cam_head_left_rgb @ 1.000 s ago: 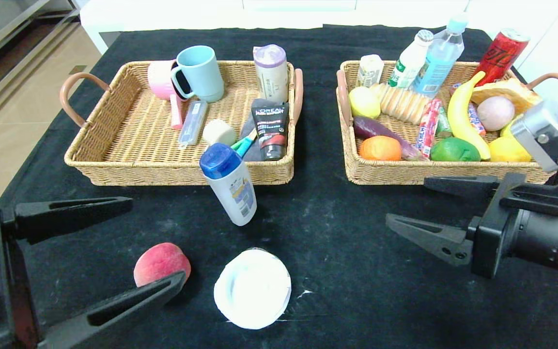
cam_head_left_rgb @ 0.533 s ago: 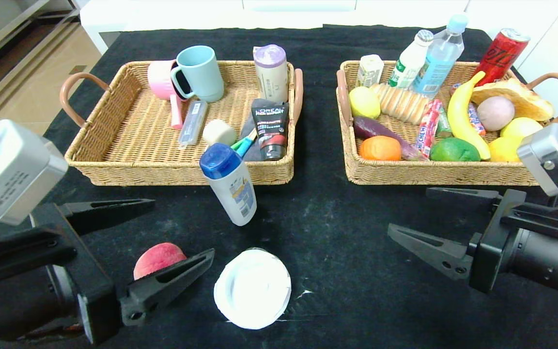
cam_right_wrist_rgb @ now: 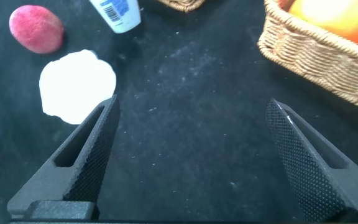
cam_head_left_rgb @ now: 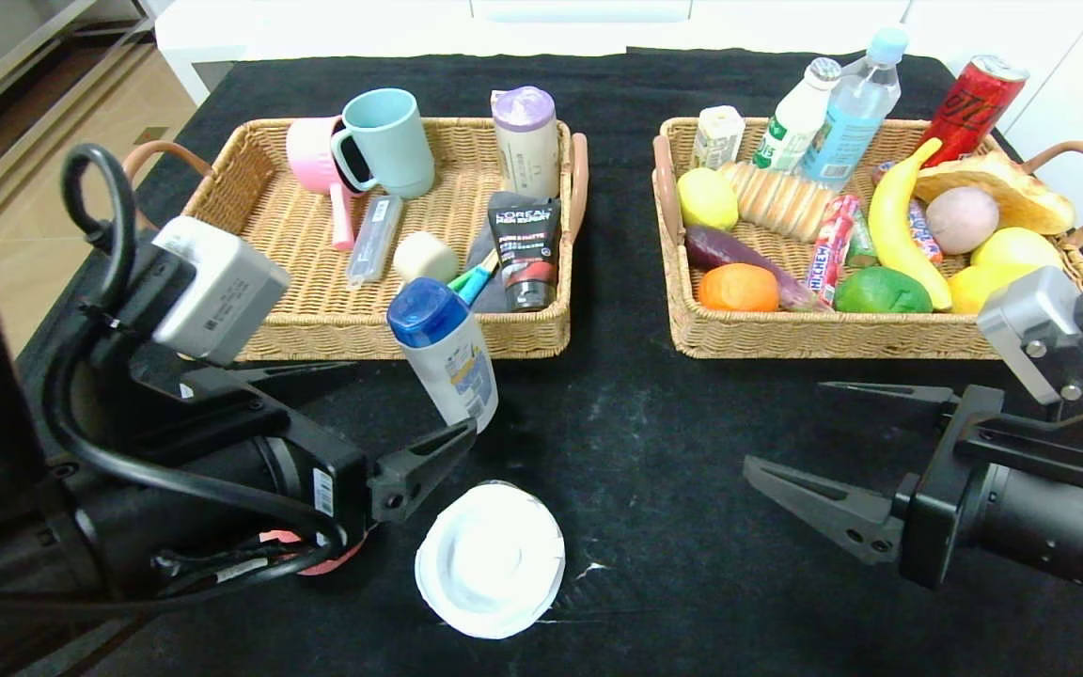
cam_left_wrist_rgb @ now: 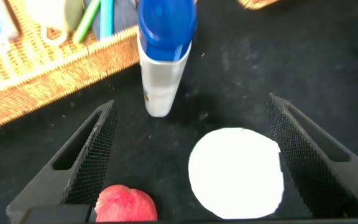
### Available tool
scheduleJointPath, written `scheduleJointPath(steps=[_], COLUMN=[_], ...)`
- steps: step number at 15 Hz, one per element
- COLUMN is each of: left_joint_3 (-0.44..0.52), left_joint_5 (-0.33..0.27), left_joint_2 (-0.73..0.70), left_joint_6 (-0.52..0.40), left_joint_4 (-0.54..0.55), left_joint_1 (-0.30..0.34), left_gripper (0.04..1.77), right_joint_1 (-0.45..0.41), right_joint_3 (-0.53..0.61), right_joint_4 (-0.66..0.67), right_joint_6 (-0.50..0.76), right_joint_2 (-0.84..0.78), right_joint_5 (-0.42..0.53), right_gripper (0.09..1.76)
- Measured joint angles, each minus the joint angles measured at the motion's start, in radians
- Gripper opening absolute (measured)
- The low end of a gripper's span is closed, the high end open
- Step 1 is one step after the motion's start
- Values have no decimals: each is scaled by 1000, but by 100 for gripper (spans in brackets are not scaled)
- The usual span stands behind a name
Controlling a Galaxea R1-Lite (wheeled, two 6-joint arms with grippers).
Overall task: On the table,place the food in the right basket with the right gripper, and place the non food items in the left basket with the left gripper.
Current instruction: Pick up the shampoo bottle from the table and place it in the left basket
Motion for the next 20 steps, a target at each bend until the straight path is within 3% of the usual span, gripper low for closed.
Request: scheduleJointPath(steps=[5,10,20], left_joint_3=[13,16,40], left_joint_5=[46,48,48], left_joint_2=[81,130,198], left_joint_6=[-10,-24,-15], left_joint_4=[-85,-181,-373], left_joint_1=[7,43,61], left_gripper=[172,172,172], right_joint_1=[20,65,70], right_joint_3=[1,10,14], right_joint_4=[1,2,2], right_joint_6=[-5,13,7], right_joint_2=[-4,-41,-16], right_joint_5=[-1,0,-3], right_gripper=[170,170,170])
